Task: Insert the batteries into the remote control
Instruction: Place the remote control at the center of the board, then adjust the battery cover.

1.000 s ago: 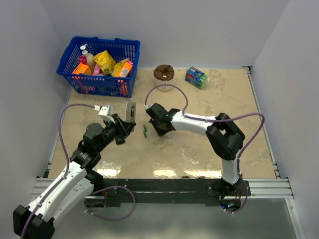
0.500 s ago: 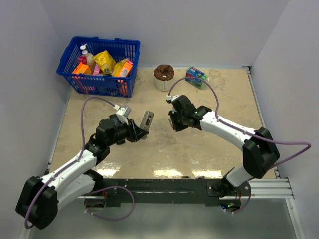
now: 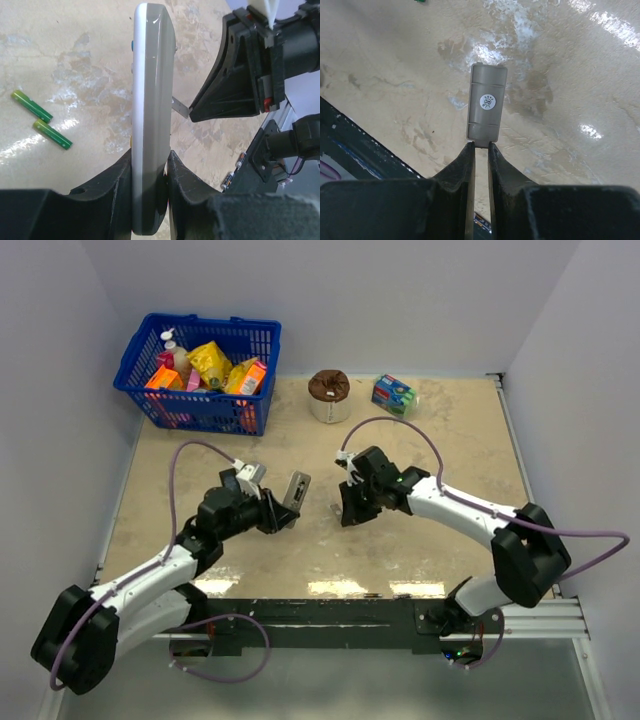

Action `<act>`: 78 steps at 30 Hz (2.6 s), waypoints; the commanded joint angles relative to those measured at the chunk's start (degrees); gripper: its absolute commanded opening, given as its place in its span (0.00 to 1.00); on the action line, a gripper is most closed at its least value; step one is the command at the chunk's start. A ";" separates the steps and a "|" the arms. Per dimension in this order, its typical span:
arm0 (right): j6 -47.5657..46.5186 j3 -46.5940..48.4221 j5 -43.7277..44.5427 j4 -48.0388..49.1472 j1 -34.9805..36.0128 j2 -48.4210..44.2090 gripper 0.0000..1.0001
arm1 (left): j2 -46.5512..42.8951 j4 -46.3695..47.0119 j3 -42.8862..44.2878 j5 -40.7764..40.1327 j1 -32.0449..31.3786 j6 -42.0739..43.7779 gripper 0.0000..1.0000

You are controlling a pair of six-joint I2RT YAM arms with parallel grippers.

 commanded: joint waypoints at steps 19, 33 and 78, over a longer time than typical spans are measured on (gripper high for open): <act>4.68 -3.87 18.62 2.74 -1.20 -19.34 0.00 | 38.43 8.87 15.66 1.58 -15.55 -0.67 0.13; 0.38 -1.23 16.95 2.57 -1.12 -17.32 0.00 | 37.48 6.52 12.67 -6.94 -16.34 0.82 0.64; -8.68 23.29 -15.04 -13.34 -1.20 -8.96 0.00 | 5.13 -28.56 32.45 -4.39 -18.45 90.47 0.67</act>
